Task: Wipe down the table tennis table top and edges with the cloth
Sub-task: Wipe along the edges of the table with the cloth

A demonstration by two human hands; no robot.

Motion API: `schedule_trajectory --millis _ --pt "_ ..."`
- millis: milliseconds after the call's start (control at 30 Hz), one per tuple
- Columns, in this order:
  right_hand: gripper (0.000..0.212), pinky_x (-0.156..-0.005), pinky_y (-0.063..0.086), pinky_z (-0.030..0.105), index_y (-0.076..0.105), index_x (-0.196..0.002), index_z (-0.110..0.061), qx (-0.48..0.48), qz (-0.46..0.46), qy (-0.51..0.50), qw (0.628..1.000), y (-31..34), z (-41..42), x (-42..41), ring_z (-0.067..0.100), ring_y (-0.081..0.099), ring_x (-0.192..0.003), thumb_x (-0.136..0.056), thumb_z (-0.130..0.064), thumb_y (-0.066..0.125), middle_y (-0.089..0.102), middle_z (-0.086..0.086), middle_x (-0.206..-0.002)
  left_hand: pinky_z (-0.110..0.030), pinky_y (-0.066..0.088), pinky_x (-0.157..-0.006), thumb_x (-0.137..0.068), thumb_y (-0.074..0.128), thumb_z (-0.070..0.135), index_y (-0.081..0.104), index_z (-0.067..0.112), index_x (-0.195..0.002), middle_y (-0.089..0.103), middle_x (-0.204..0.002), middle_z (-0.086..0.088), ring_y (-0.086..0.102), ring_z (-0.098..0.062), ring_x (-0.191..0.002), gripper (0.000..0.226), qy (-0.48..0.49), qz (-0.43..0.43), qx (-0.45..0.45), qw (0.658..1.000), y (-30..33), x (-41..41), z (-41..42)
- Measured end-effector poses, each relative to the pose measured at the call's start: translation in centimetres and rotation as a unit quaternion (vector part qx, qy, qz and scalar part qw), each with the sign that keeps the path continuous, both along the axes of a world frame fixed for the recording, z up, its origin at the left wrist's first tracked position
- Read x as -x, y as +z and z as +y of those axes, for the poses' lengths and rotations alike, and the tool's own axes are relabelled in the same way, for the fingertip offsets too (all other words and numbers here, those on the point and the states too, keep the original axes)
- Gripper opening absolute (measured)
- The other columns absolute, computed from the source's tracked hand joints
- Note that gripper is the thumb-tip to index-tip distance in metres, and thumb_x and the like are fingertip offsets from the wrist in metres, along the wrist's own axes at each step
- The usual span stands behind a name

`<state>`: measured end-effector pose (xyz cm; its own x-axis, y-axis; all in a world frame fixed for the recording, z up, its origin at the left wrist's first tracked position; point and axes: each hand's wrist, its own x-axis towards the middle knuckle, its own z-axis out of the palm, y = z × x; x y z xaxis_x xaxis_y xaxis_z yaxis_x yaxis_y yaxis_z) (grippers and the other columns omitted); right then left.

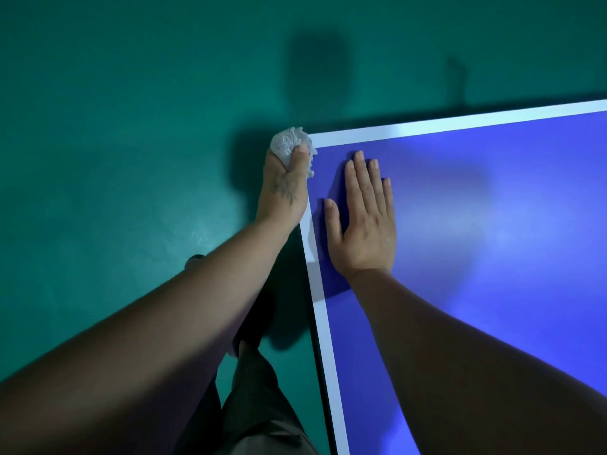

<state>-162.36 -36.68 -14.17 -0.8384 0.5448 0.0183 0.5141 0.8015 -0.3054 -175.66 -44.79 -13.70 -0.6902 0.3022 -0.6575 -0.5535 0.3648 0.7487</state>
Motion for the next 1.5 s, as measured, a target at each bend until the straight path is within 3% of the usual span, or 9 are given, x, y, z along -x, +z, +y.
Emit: schedule_trajectory --millis 167,333,500,600,767,1000,1167,1400,1500 --pt "0.063 -0.133 0.018 0.053 0.033 -0.167 -0.009 -0.002 -0.009 0.002 1.0 0.0 0.2 0.0 0.025 0.016 -0.166 -0.111 -0.036 0.046 0.025 0.004 -0.177 -0.027 0.053 -0.096 -0.107 0.056 0.036 0.047 0.006 -0.145 0.065 -0.127 -0.012 0.067 -0.01 -0.104 0.05 -0.008 -0.007 -0.048 0.999 -0.6 -5.1 -2.9" --pt "0.062 -0.132 0.021 0.055 0.034 -0.166 -0.007 -0.001 -0.003 0.001 1.0 -0.1 0.3 0.0 0.025 0.017 -0.165 -0.111 -0.033 0.047 0.027 0.005 -0.176 -0.046 0.041 -0.123 -0.101 0.057 0.035 0.027 0.009 -0.166 0.048 -0.161 -0.014 0.053 -0.021 -0.145 0.076 -0.005 -0.061 -0.069 0.996 0.2 -7.8 -4.7" --pt "0.063 -0.132 0.021 0.056 0.034 -0.166 -0.006 0.007 -0.009 0.0 1.0 0.1 0.5 0.0 0.026 0.018 -0.165 -0.111 -0.033 0.048 0.027 0.006 -0.176 -0.054 0.048 -0.114 -0.102 0.052 0.048 0.026 0.009 -0.162 0.054 -0.153 -0.018 0.063 -0.033 -0.129 0.076 -0.023 0.012 -0.038 0.999 -0.4 -2.6 -1.9" --pt "0.064 -0.132 0.021 0.055 0.034 -0.166 -0.006 0.014 -0.011 -0.001 1.0 0.2 0.5 0.0 0.025 0.017 -0.165 -0.11 -0.032 0.05 0.026 0.005 -0.176 -0.047 0.055 -0.102 -0.096 0.048 0.062 0.036 0.012 -0.153 0.062 -0.14 -0.012 0.07 -0.03 -0.109 0.076 -0.066 0.034 0.021 0.997 -1.1 1.4 0.2" --pt "0.063 -0.132 0.021 0.055 0.034 -0.166 -0.008 0.024 -0.009 -0.002 1.0 0.4 0.3 0.1 0.024 0.017 -0.165 -0.111 -0.033 0.051 0.026 0.004 -0.176 -0.024 0.042 -0.095 -0.108 0.054 0.05 0.05 0.023 -0.144 0.059 -0.141 0.001 0.062 -0.018 -0.121 0.046 -0.248 0.08 0.053 0.964 -0.6 5.3 -1.6" --pt "0.066 -0.131 0.024 0.056 0.035 -0.166 -0.009 0.025 -0.001 -0.016 1.0 0.7 0.1 0.1 0.023 0.02 -0.165 -0.11 -0.037 0.054 0.028 0.003 -0.176 -0.026 0.05 -0.088 -0.099 0.061 0.059 0.067 0.026 -0.117 0.069 -0.108 0.007 0.065 -0.018 -0.1 0.038 -0.47 0.004 0.032 0.882 0.6 11.7 -0.1" --pt "0.073 -0.131 0.023 0.059 0.033 -0.165 -0.004 0.019 0.017 -0.08 0.996 0.6 0.0 -0.1 0.026 0.022 -0.164 -0.108 -0.041 0.059 0.027 0.009 -0.175 -0.024 0.046 -0.091 -0.109 0.056 0.044 0.067 0.027 -0.124 0.071 -0.121 0.007 0.063 -0.01 -0.109 0.026 -0.594 -0.024 0.06 0.802 0.9 14.5 2.5" --pt "0.076 -0.13 0.024 0.06 0.036 -0.163 0.0 0.022 0.023 -0.118 0.993 0.7 0.4 0.1 0.029 0.025 -0.163 -0.105 -0.04 0.063 0.03 0.012 -0.174 -0.031 0.048 -0.077 -0.094 0.063 0.059 0.064 0.034 -0.124 0.076 -0.117 0.003 0.061 -0.007 -0.077 0.039 -0.63 -0.084 0.019 0.772 0.0 13.6 7.7" --pt "0.075 -0.13 0.025 0.06 0.038 -0.162 0.001 0.027 0.021 -0.118 0.992 0.8 0.4 0.2 0.031 0.026 -0.163 -0.104 -0.037 0.066 0.031 0.013 -0.174 -0.029 0.048 -0.078 -0.104 0.064 0.047 0.061 0.026 -0.132 0.073 -0.12 0.002 0.062 -0.008 -0.089 0.034 -0.638 -0.083 0.028 0.765 0.1 13.2 9.6"
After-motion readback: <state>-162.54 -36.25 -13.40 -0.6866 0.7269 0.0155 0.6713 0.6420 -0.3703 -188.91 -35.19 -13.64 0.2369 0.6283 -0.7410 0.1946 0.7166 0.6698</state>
